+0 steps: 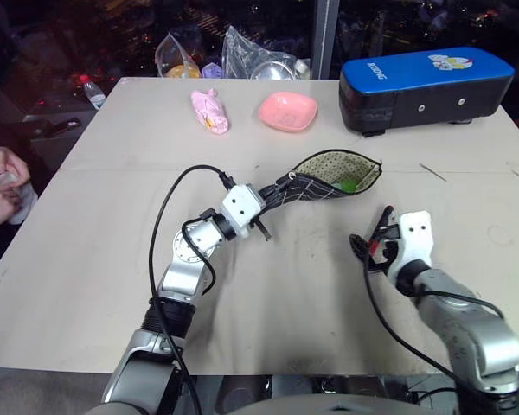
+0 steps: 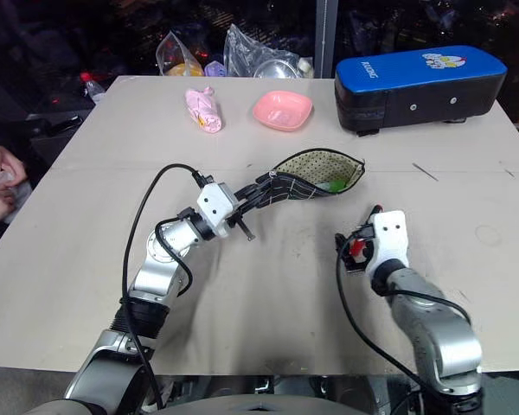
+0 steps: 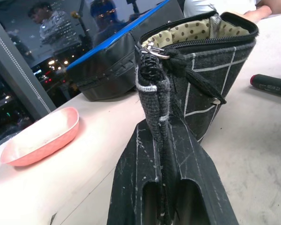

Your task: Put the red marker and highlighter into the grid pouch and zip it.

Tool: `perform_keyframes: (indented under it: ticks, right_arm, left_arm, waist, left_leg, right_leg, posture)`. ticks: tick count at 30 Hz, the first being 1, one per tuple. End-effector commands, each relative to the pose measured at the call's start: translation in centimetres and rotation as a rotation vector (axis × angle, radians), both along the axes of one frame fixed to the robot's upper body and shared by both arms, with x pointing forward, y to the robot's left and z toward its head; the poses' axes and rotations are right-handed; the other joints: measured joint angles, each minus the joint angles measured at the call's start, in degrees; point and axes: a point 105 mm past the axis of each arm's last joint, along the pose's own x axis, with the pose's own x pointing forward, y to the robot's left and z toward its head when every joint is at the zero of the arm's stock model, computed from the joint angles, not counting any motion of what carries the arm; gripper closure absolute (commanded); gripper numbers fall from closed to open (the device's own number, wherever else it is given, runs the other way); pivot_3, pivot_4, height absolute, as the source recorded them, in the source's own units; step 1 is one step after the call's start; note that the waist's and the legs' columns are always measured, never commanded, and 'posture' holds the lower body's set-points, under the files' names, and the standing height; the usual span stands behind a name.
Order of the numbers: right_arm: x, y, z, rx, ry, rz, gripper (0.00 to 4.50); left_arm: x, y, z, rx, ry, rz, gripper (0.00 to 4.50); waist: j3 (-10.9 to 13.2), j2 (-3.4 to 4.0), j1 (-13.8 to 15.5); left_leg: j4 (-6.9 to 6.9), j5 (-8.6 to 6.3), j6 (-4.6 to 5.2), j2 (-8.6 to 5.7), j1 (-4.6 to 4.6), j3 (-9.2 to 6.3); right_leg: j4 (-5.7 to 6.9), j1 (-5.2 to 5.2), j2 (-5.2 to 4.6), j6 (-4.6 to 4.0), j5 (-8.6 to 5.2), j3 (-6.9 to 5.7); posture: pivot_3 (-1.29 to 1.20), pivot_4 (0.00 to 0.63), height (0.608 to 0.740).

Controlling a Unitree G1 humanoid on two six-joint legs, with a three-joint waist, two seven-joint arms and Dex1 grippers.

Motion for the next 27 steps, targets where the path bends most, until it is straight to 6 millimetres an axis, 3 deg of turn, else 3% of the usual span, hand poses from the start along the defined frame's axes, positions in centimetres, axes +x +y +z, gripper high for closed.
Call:
perform_keyframes:
  ticks: [1, 4, 10, 13, 16, 19, 20, 23, 27]
  right_arm:
    - [0.4, 0.2, -0.3, -0.017, 0.0, -0.053, 0.25]
    - [0.2, 0.2, -1.2, -0.063, 0.027, -0.075, 1.31]
    - [-0.1, -1.1, -0.7, -0.103, 0.004, -0.118, 4.14]
    - [0.0, -2.7, 0.6, -0.113, -0.033, -0.149, 4.16]
    - [0.5, -7.6, 4.5, -0.224, -0.127, -0.177, 4.16]
    - [0.6, -9.6, 8.4, -0.359, -0.234, -0.059, 4.16]
    - [0.6, -9.7, 9.4, -0.414, -0.26, 0.004, 4.16]
    - [-0.3, -7.8, 12.6, -0.668, -0.346, 0.405, 4.16]
    - [-0.4, -5.1, 13.4, -0.87, -0.368, 0.765, 4.16]
  left_arm:
    - [-0.3, 0.2, 1.8, -0.009, -0.066, -0.006, 4.5]
    - [-0.5, 0.3, 1.7, 0.004, -0.067, -0.007, 4.5]
    - [-0.5, 0.5, 1.5, 0.013, -0.058, -0.008, 4.5]
    - [-0.5, 0.5, 1.5, 0.015, -0.056, -0.011, 4.5]
    - [-0.3, 0.6, 1.5, 0.018, -0.052, -0.007, 4.5]
    - [-0.2, 0.6, 1.5, 0.021, -0.047, -0.012, 4.5]
    - [-0.2, 0.6, 1.5, 0.023, -0.046, -0.015, 4.5]
    - [-0.3, 0.3, 1.4, 0.043, -0.047, -0.038, 4.5]
    - [-0.4, 0.1, 1.5, 0.06, -0.057, -0.056, 4.5]
  waist:
    - [0.0, 0.0, 0.0]
    - [0.0, -0.02, 0.0]
    - [0.0, -0.04, 0.2]
    - [0.0, -0.04, 0.3]
    - [0.0, -0.01, 0.2]
    - [0.0, -0.01, 0.1]
    - [0.0, -0.02, 0.0]
    - [0.1, 0.09, -0.5]
    - [0.1, 0.06, -1.2]
  left_leg:
    - [0.0, 0.0, 0.0, 0.0, 0.0, 0.0]
    - [0.0, 0.0, 0.0, 0.0, 0.0, -0.01]
    - [0.0, 0.0, 0.0, 0.01, -0.02, -0.03]
    - [0.0, -0.01, 0.01, -0.02, -0.05, -0.04]
    - [0.01, -0.01, 0.03, -0.05, -0.07, -0.02]
    - [0.01, -0.01, 0.1, -0.09, -0.05, 0.01]
    - [0.0, -0.03, 0.13, -0.08, -0.04, -0.01]
    - [-0.16, -0.13, 0.29, -0.02, 0.0, -0.09]
    - [-0.19, -0.14, 0.31, 0.02, 0.01, -0.16]
  right_leg:
    - [0.0, -0.01, 0.0, 0.0, 0.0, 0.0]
    - [-0.01, -0.01, 0.02, 0.0, -0.01, 0.0]
    - [-0.02, -0.01, 0.03, 0.0, -0.01, -0.01]
    - [-0.05, -0.01, 0.01, 0.0, -0.01, -0.02]
    - [-0.08, -0.01, -0.02, 0.0, -0.01, -0.01]
    - [-0.08, -0.01, -0.03, 0.01, -0.01, 0.01]
    - [-0.08, -0.01, 0.0, 0.01, -0.01, 0.01]
    - [-0.11, -0.02, 0.16, -0.02, -0.02, 0.01]
    - [-0.2, 0.02, 0.24, -0.02, -0.01, 0.0]
  posture:
    - [0.0, 0.15, 0.716]
    - [0.0, 0.15, 0.716]
    - [0.0, 0.15, 0.716]
    - [0.0, 0.15, 0.716]
    - [0.0, 0.15, 0.716]
    - [0.0, 0.15, 0.716]
    - [0.0, 0.15, 0.716]
    - [0.0, 0.15, 0.716]
    - [0.0, 0.15, 0.716]
